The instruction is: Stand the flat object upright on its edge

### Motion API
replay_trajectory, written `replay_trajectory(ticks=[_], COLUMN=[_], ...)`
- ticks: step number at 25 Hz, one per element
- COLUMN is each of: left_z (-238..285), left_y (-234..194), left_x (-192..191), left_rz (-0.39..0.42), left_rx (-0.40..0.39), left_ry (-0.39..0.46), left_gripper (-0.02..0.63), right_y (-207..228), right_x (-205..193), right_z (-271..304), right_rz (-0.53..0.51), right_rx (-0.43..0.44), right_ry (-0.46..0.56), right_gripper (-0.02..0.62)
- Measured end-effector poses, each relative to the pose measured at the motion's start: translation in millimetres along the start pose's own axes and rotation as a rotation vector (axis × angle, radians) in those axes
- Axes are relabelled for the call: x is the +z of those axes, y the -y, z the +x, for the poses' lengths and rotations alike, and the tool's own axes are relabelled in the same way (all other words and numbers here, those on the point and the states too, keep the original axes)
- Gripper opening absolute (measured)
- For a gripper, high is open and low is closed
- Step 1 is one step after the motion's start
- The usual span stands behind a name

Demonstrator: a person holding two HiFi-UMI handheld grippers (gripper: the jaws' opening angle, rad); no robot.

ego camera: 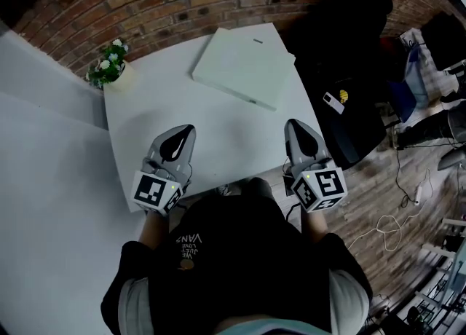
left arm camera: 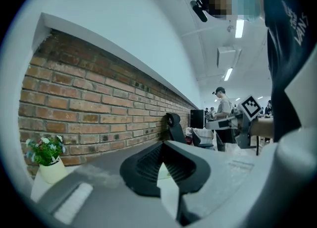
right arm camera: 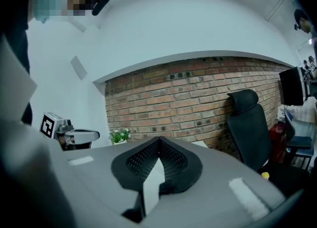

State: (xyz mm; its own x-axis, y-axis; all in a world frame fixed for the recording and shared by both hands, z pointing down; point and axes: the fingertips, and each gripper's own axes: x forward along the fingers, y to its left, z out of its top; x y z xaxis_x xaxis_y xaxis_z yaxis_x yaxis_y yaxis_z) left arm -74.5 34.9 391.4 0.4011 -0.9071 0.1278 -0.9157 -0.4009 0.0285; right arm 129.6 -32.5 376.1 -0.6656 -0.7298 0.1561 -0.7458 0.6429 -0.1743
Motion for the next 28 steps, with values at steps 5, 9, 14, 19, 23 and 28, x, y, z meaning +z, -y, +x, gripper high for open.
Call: replay_trajectory(ticks=[5,9,14,19,23,28], left_z=[9,21,41,61,73,85], left_y=[-6,-10,-4,1,3,0], left_x=[-1,-1,6,11,9,4], left_rz=[-0.008,-0.033,-0.068,-0.102,-0.109,-0.129], left_rx=[0.032,0.101,0.179,0.247,0.285,0.345], left_ry=[-0.004,0.001,0.002,0.0,-0.007,-0.01], left_gripper=[0.0,0.0,0.0,0.0,0.0,0.0], right_y=[12,28,49,67,81,97], right_x=[7,14,24,29,31,31], right_z=[17,36,58,78,92,112], right_rz=[-0.027,-0.049,-0.073,-0.084,-0.093,-0.131], right_rx=[0.029,0.083,0.163,0.231,0.267,0.301], right_ry=[-0.011,-0.023,-0.046,-0.067,-0.077,-0.078], right_gripper=[-0.002,-0.002,-0.002,-0.002,-0.002,-0.002])
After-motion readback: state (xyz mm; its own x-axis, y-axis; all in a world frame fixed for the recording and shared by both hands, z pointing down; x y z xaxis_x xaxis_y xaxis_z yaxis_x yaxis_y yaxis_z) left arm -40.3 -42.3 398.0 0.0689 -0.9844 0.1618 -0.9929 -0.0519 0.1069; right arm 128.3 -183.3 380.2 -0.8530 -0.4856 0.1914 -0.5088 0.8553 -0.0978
